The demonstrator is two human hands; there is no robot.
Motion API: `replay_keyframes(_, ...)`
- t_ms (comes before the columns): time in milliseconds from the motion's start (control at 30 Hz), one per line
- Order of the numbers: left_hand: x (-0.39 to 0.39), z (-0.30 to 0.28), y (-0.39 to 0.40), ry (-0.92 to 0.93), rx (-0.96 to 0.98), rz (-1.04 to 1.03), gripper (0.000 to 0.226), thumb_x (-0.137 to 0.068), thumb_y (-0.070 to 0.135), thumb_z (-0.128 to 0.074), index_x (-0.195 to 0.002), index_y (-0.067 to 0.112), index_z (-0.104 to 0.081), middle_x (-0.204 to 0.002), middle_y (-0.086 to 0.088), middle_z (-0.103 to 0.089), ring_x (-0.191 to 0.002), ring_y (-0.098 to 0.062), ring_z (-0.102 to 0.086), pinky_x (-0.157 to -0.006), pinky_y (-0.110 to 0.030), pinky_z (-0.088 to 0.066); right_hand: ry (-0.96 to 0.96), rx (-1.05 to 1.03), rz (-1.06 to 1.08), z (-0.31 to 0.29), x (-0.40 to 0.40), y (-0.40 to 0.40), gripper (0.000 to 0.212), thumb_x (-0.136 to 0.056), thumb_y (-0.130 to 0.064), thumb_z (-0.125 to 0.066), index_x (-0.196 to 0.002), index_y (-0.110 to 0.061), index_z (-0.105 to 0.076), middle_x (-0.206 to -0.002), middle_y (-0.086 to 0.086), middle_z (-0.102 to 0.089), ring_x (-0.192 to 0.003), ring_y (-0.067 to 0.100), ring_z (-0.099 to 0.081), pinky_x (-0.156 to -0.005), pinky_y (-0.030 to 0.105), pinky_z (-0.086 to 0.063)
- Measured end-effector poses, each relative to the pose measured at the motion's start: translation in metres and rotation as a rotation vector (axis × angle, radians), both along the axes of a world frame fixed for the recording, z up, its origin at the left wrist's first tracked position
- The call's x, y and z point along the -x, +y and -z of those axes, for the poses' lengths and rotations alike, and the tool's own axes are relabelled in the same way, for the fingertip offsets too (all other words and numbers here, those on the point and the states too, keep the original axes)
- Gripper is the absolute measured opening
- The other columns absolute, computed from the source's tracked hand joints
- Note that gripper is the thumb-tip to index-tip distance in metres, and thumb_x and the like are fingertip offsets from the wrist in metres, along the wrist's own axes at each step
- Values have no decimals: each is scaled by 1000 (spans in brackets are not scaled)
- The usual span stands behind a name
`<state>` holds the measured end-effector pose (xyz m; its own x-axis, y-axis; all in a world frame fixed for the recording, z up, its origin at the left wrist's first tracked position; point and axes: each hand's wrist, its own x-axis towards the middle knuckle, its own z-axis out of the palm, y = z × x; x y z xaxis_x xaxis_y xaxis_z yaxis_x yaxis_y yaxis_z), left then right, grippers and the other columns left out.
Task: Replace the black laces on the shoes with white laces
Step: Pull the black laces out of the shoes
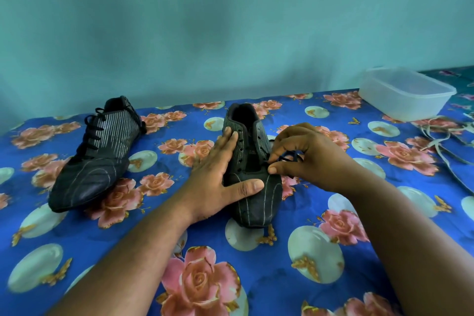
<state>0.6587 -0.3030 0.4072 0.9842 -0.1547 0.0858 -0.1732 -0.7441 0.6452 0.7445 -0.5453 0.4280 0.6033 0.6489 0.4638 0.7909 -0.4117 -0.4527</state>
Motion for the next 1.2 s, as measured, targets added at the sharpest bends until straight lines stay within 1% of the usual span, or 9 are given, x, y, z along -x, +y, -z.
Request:
replay_keyframes(167,-1,0,0,-2,1,2,121,-62,99,-43,-160,44,5,-164,31,19,-151,7,15,-126,-55,5,-15,-46,113,3,-3,-2,23,-79,-58,-72,-82,-35,-76,-93,-18,-68,-106,15,-54,-91,35,-44)
replay_keyframes(300,0,0,0,-2,9,3,119,-63,97,-45,-159,46,5,-163,33,19,-151,7,14,-126,-55,3,29,-153,256,4,-8,-8,11,-83,-43,-80,-81,-38,-69,-97,-15,-67,-107,17,-51,-91,34,-41)
replay_keyframes(500,-2,4,2,-20,27,17,121,-59,103,-43,-156,50,5,-161,35,17,-146,17,17,-127,-52,2,56,-344,744,11,-28,-30,15,-92,-41,-72,-83,-30,-66,-90,-14,-62,-104,29,-57,-80,40,-46)
replay_keyframes(600,-3,5,3,-23,29,19,119,-60,102,-44,-156,52,5,-161,37,17,-145,17,17,-127,-52,1,62,-334,832,13,-33,-39,15,-92,-47,-66,-88,-33,-64,-104,-4,-66,-109,32,-58,-85,44,-49)
replay_keyframes(733,-4,7,4,-26,48,26,115,-62,101,-47,-154,55,4,-160,39,17,-146,17,15,-127,-52,0,107,-243,589,9,-24,-21,22,-88,-51,-73,-103,-37,-67,-118,-6,-61,-120,20,-46,-97,36,-39)
replay_keyframes(833,-5,9,5,-31,87,37,111,-65,97,-52,-152,58,3,-159,41,16,-148,14,13,-128,-53,-2,91,-113,244,6,-12,-11,33,-73,-66,-75,-95,-42,-68,-106,-14,-64,-113,12,-49,-97,23,-37)
replay_keyframes(900,-6,11,6,-32,87,38,111,-65,97,-53,-152,58,4,-159,41,16,-148,14,12,-127,-53,-2,100,-19,102,7,-11,-11,34,-69,-67,-77,-87,-39,-70,-100,-15,-65,-108,11,-52,-98,25,-38)
replay_keyframes(1033,-6,11,6,-38,88,41,109,-65,97,-53,-150,61,5,-160,40,16,-149,13,13,-127,-54,-2,102,-11,37,12,-16,-12,31,-74,-64,-75,-79,-33,-72,-91,-7,-68,-99,17,-59,-93,36,-43)
replay_keyframes(1200,-8,13,7,-44,107,46,109,-67,96,-55,-151,61,4,-160,40,15,-150,10,12,-127,-55,-3,114,-60,26,9,-14,-14,26,-79,-48,-83,-84,-25,-73,-91,-2,-68,-94,19,-60,-90,29,-43)
